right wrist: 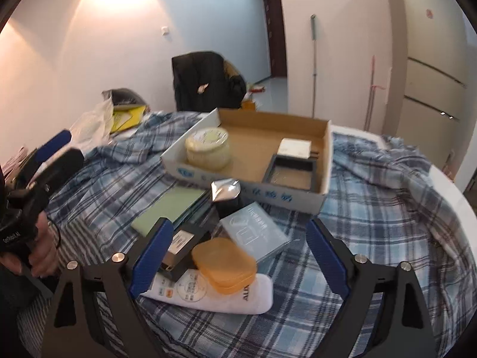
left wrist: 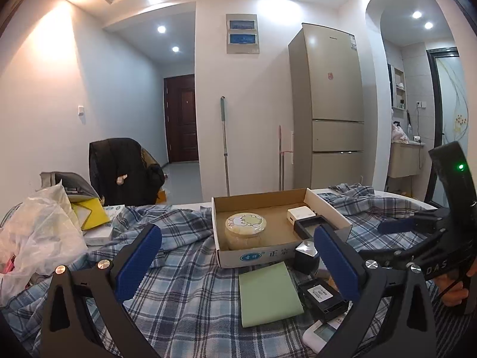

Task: Organize rigid objects
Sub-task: 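Withdraw both tools from the box, then grasp the orange plastic case with the right gripper and lift it, then reach the left gripper to the pale green pad and grasp it while the right holds the orange case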

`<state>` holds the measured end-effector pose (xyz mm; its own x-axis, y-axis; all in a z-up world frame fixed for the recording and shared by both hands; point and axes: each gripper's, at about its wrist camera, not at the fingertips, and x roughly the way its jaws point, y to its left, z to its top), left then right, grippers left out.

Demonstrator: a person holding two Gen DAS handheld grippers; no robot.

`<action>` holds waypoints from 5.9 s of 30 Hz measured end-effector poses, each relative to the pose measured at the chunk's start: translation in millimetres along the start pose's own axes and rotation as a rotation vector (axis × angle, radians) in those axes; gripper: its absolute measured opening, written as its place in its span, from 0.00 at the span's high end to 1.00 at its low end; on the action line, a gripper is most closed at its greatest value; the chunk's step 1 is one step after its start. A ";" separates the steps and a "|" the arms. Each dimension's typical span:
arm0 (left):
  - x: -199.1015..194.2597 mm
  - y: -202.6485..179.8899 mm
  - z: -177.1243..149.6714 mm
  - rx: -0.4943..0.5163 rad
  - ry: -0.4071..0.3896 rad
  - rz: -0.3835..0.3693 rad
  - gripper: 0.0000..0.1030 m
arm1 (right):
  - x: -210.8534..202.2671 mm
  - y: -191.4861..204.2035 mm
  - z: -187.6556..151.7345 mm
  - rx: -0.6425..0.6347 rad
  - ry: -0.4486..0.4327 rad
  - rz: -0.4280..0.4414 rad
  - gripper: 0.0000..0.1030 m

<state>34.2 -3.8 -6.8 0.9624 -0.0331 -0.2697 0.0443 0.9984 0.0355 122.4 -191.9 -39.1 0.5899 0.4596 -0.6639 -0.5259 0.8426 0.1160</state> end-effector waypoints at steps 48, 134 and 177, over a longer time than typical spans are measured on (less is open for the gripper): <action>4.3 9.3 1.2 -0.031 0.020 0.024 0.00 | 6.5 19.4 -23.7 -0.129 0.276 -0.042 0.47; 81.1 -23.2 -31.0 -0.052 0.782 -0.193 0.30 | -14.0 -9.1 -7.3 -0.011 0.029 -0.106 0.59; 129.8 -84.3 -28.6 -0.064 0.901 -0.309 0.18 | -10.5 -28.1 -6.3 0.060 0.071 -0.135 0.59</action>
<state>147.7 -90.9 -72.2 0.3409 -0.2749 -0.8990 0.2218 0.9528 -0.2072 127.1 -222.1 -40.0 0.6067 0.3224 -0.7266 -0.4062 0.9114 0.0652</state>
